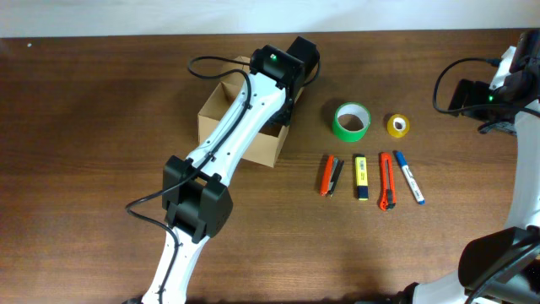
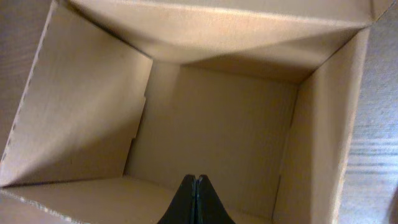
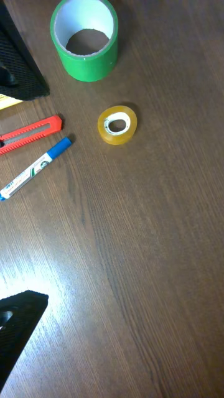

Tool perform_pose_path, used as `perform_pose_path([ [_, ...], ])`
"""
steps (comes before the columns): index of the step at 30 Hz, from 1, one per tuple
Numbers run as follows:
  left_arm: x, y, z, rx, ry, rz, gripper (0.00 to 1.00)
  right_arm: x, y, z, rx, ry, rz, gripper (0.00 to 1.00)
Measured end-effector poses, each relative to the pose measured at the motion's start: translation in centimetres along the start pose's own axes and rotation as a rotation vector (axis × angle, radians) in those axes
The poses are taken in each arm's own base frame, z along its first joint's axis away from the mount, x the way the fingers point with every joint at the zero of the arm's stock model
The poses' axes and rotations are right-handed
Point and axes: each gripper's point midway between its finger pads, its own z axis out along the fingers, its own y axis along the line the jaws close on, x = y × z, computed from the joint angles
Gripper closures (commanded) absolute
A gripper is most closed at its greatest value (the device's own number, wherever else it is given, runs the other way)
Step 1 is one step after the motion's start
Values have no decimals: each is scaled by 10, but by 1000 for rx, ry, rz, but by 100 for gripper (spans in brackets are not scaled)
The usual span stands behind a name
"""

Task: Pack container

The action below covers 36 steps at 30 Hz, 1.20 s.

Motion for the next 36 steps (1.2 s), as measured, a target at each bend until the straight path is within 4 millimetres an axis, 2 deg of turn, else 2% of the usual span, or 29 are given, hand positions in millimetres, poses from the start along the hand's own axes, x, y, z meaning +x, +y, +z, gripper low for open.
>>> perform_pose_path([
  [7,19,5,0,-23,76,1,98,-1,0,0,-1,-3,0,1],
  [15,40,3,9,-52,155,19,98,-2,0,0,-1,-7,0,1],
  [23,50,-12,6,-57,165,56,98,-3,0,0,-1,-13,0,1],
  [28,49,-20,4,-54,145,69,98,-4,0,0,-1,-15,1,1],
  [32,44,-12,5,-81,127,60,98,-4,0,0,-1,-16,1,1],
  [36,34,16,-1,-93,108,1,98,-4,0,0,-1,-15,1,1],
])
